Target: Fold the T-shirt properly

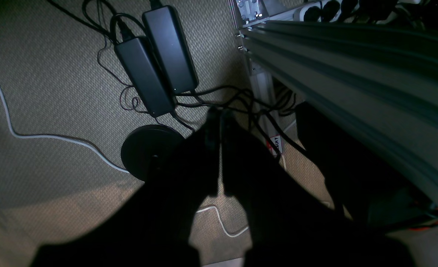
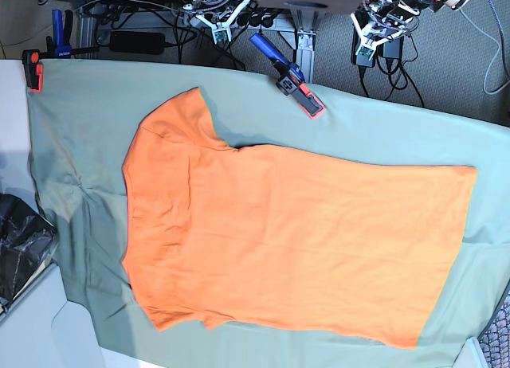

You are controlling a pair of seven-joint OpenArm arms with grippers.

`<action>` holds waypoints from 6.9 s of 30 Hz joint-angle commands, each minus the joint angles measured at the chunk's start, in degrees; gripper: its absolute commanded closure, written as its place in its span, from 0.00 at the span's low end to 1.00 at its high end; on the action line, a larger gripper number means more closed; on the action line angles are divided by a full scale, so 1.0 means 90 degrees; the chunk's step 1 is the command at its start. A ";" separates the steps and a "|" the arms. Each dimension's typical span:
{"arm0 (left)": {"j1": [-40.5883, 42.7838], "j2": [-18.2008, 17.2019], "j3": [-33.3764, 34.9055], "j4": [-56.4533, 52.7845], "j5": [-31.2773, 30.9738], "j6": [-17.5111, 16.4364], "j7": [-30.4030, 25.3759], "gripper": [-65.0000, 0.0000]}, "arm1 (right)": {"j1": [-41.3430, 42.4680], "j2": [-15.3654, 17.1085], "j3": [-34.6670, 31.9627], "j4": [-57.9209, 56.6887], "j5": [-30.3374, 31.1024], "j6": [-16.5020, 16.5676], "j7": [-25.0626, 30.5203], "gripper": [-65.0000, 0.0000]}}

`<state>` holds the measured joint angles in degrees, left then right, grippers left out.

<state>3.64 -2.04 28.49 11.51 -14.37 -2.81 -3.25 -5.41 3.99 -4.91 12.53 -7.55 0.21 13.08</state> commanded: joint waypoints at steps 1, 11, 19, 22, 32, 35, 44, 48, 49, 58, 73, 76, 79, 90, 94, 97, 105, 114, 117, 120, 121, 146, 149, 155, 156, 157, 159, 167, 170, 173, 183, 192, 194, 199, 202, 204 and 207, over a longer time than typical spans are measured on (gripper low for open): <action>0.0007 0.0015 -0.0007 0.0032 0.0007 0.0070 -0.0095 0.99 | -0.0019 0.0049 -0.0012 0.0032 -0.0019 -0.0117 0.0102 1.00; 0.0007 0.0015 -0.0007 0.0032 0.0007 0.0070 -0.0097 0.99 | -0.0019 0.0049 -0.0012 0.0032 -0.0019 -0.0117 0.0102 1.00; 0.0027 0.0015 -0.0007 0.0032 0.0007 0.0070 -0.0170 0.99 | -0.0019 0.0051 -0.0010 0.0032 -0.0019 -0.0117 0.0102 1.00; 0.0041 0.0015 -0.0007 0.0032 0.0005 0.0070 -0.0199 0.99 | -0.0019 0.0051 -0.0012 0.0032 -0.0022 -0.0112 0.0102 1.00; 0.0811 -0.0262 -0.0007 0.0323 -0.0238 -0.0007 -0.1511 0.99 | -0.0605 0.0282 -0.0017 0.0471 -0.0474 0.0253 0.0100 1.00; 0.1217 -0.0486 -0.0124 0.0780 -0.0335 -0.0221 -0.1695 0.99 | -0.1044 0.0471 -0.0017 0.0882 -0.0469 0.0476 0.0100 1.00; 0.2589 -0.1122 -0.1685 0.2936 -0.0491 -0.1974 -0.1683 0.99 | -0.2540 0.1161 -0.0017 0.2662 -0.0379 0.1163 0.0100 1.00; 0.3320 -0.1370 -0.2154 0.4150 -0.0789 -0.2290 -0.1620 0.99 | -0.3303 0.1547 -0.0017 0.3779 0.0248 0.1440 0.0097 1.00; 0.3517 -0.1443 -0.2237 0.4476 -0.0848 -0.2288 -0.1605 0.99 | -0.3492 0.1659 -0.0017 0.4085 0.0381 0.1462 0.0095 1.00; 0.5331 -0.2004 -0.3383 0.7805 -0.0976 -0.2288 -0.1290 0.99 | -0.5326 0.2625 0.0214 0.7388 0.0729 0.1460 0.0083 1.00; 0.5518 -0.2664 -0.5231 1.1230 -0.2106 -0.2477 0.1491 0.43 | -0.4206 0.2446 0.1683 1.0557 0.3373 0.0503 -0.2288 0.70; 0.5506 -0.2885 -0.5265 1.1227 -0.2096 -0.2480 0.1491 0.43 | -0.3555 0.2086 0.1702 1.0537 0.3886 0.0053 -0.2759 0.35; 0.5508 -0.3043 -0.5265 1.1227 -0.2093 -0.2480 0.1566 0.43 | -0.3082 0.1608 0.1698 1.0503 0.4087 -0.0051 -0.3317 0.31; 0.5506 -0.3198 -0.5265 1.1227 -0.1999 -0.2429 0.1676 0.43 | -0.2931 0.0129 0.1787 1.0227 0.4216 -0.0571 -0.3359 0.31; 0.5506 -0.3198 -0.5265 1.1227 -0.1999 -0.2429 0.1676 0.43 | -0.2931 -0.0155 0.1885 1.0224 0.4070 -0.0726 -0.3359 0.31; 0.5501 -0.3198 -0.5265 1.1227 -0.1999 -0.2429 0.1668 0.43 | -0.2929 -0.0299 0.1868 1.0224 0.4058 -0.0716 -0.3361 0.31; 0.5170 -0.3257 -0.5265 1.1225 -0.2261 -0.1889 0.1632 0.43 | -0.2926 -0.0505 0.1865 1.0180 0.4012 -0.0719 -0.3354 0.42; 0.4031 -0.3373 -0.5263 1.0389 -0.2569 -0.1761 0.1700 0.43 | -0.2747 -0.0563 0.1865 1.0127 0.3128 -0.0636 -0.3337 1.00; 0.3359 -0.3376 -0.5238 0.9651 -0.2873 -0.1800 0.1826 0.43 | -0.2737 -0.0563 0.1865 1.0127 0.3099 -0.0636 -0.3337 1.00; 0.2703 -0.3376 -0.5088 0.8932 -0.3024 -0.1955 0.1855 0.43 | -0.2739 -0.0566 0.1865 1.0127 0.3099 -0.0636 -0.3337 1.00; 0.2492 -0.3373 -0.4993 0.8694 -0.3019 -0.1955 0.1870 0.43 | -0.2739 -0.0566 0.1865 1.0127 0.3099 -0.0636 -0.3337 1.00; 0.1712 -0.3351 -0.3988 0.7686 -0.3716 -0.2815 0.2123 0.77 | -0.2749 -0.0563 0.1865 1.0127 0.2812 -0.0636 -0.3334 1.00; 0.1712 -0.3351 -0.3988 0.7686 -0.3650 -0.2817 0.2125 1.00 | -0.2739 -0.0566 0.1865 1.0127 0.2679 -0.0384 -0.3339 1.00; 0.1712 -0.3439 -0.3988 0.7686 -0.3116 -0.2849 0.2127 1.00 | -0.2739 -0.0461 0.1868 1.0132 0.2373 0.0126 -0.3483 1.00; 0.1715 -0.3504 -0.3988 0.7686 -0.3118 -0.3007 0.2130 1.00 | -0.2742 -0.0401 0.1868 1.0132 0.2365 0.0148 -0.3655 1.00; 0.1724 -0.3585 -0.3988 0.7689 -0.3147 -0.3215 0.2127 1.00 | -0.2756 -0.0323 0.1875 1.0134 0.2368 0.0148 -0.3818 1.00; 0.1795 -0.3767 -0.3988 0.7694 -0.3400 -0.3638 0.2127 1.00 | -0.2822 -0.0163 0.1892 1.0149 0.2385 0.0151 -0.4044 1.00; 0.2069 -0.4044 -0.4056 0.7781 -0.3745 -0.3840 0.2130 1.00 | -0.3483 0.0316 0.2152 1.0928 0.2453 0.0151 -0.4206 1.00; 0.2069 -0.4046 -0.4160 0.7820 -0.3859 -0.3983 0.2149 1.00 | -0.3769 0.0330 0.2312 1.1300 0.2550 0.0153 -0.4226 1.00; 0.2069 -0.4063 -0.4228 0.7934 -0.4087 -0.4132 0.2157 1.00 | -0.3905 0.0330 0.2477 1.1596 0.2776 0.0216 -0.4226 1.00; 0.1489 -0.3929 -0.4226 0.8230 -0.4124 -0.4132 0.2130 1.00 | -0.2783 0.0418 0.2805 1.1689 0.3053 0.0826 -0.4291 1.00; -0.0068 -0.3742 -0.3898 0.7057 -0.3718 -0.4132 0.2001 1.00 | -0.0869 0.0964 0.2781 1.0168 0.3116 0.1256 -0.4335 1.00; -0.0512 -0.3742 -0.3653 0.6649 -0.3602 -0.4132 0.1970 1.00 | -0.0461 0.1088 0.2781 0.9780 0.3225 0.1377 -0.4335 1.00; -0.1443 -0.3687 -0.3152 0.5515 -0.3259 -0.4132 0.1785 1.00 | 0.0364 0.1178 0.2749 0.9000 0.3453 0.1625 -0.4337 1.00; -0.1797 -0.3653 -0.3016 0.5044 -0.3232 -0.4132 0.1712 1.00 | 0.0780 0.1178 0.2538 0.8602 0.3434 0.1649 -0.4337 1.00; -0.1974 -0.3650 -0.2941 0.4894 -0.3096 -0.4132 0.1649 1.00 | 0.1025 0.1178 0.2329 0.8340 0.3364 0.1649 -0.4337 1.00; -0.2067 -0.3653 -0.2909 0.4799 -0.3007 -0.4132 0.1630 1.00 | 0.1333 0.1175 0.2021 0.7990 0.3189 0.1647 -0.4337 1.00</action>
<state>-13.82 -33.63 2.70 54.22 -40.60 -39.68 13.06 5.58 13.82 12.99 83.55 21.04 10.59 -27.27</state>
